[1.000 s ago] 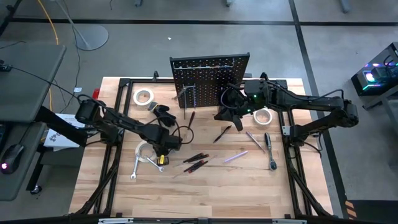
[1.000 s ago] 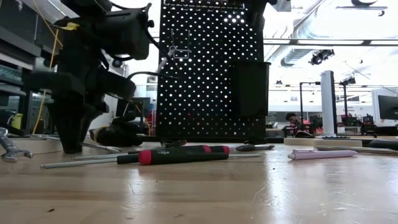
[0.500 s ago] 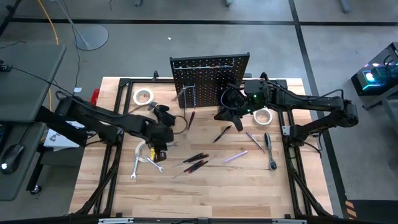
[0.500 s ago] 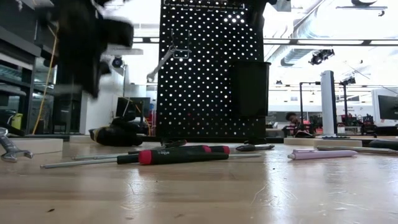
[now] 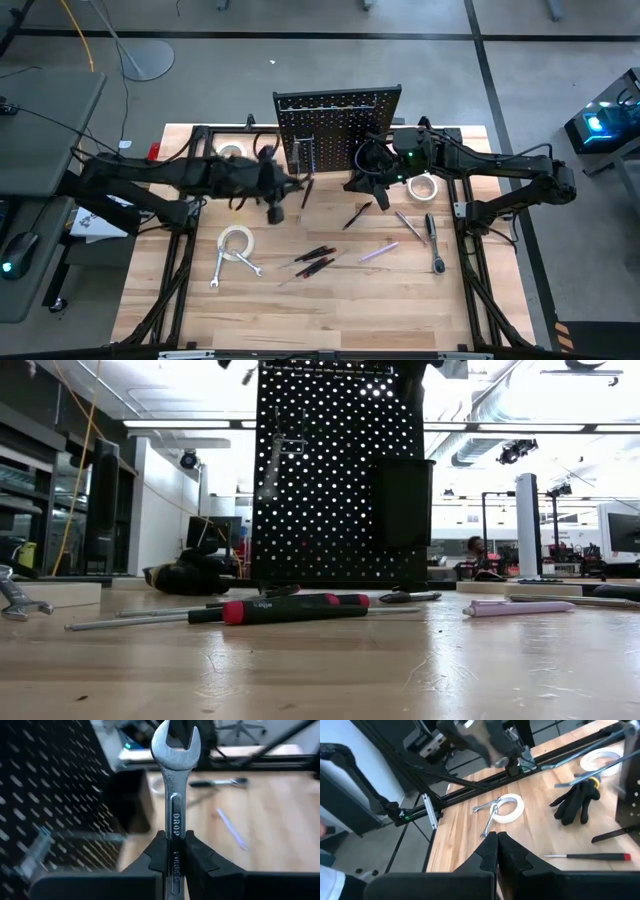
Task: Hang tools onto peg board
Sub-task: Hang the silver wrench on the peg board
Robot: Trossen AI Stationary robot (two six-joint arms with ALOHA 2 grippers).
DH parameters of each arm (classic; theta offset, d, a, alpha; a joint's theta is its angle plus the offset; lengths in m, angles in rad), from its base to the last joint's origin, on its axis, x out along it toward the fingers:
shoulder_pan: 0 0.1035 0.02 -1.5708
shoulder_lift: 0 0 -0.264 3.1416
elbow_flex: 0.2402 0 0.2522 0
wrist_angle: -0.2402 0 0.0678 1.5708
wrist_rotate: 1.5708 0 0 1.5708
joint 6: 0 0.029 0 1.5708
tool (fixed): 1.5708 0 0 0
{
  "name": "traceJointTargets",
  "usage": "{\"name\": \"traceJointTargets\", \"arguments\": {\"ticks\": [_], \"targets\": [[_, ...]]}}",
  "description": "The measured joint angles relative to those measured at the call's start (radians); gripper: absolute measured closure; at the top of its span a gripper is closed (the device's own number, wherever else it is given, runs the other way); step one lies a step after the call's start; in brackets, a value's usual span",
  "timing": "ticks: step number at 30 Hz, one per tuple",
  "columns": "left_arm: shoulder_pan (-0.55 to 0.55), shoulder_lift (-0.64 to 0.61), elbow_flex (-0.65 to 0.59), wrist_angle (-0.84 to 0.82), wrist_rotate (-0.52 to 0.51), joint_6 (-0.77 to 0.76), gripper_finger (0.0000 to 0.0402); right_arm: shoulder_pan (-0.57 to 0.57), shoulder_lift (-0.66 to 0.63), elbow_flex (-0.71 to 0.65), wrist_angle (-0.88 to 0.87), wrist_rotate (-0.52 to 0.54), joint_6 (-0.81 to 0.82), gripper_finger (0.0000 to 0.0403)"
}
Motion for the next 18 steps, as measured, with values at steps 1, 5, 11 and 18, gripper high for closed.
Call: {"name": "traceJointTargets", "arguments": {"ticks": [1,5,11,18], "targets": [[0.017,0.012,0.003,0.032,0.0,0.012,0.0376,0.0,0.0,0.0,-0.001,0.007,0.0,0.0403],[0.066,0.057,0.003,0.117,0.019,0.008,0.0376,0.0,0.0,0.0,0.001,0.022,0.0,0.0403],[0.083,0.109,0.003,0.163,0.009,0.018,0.0376,0.0,0.0,0.0,0.0,0.022,-0.002,0.0403],[0.081,0.122,0.003,0.163,-0.051,0.027,0.0376,0.0,0.0,0.0,0.0,0.022,-0.007,0.0403]]}}
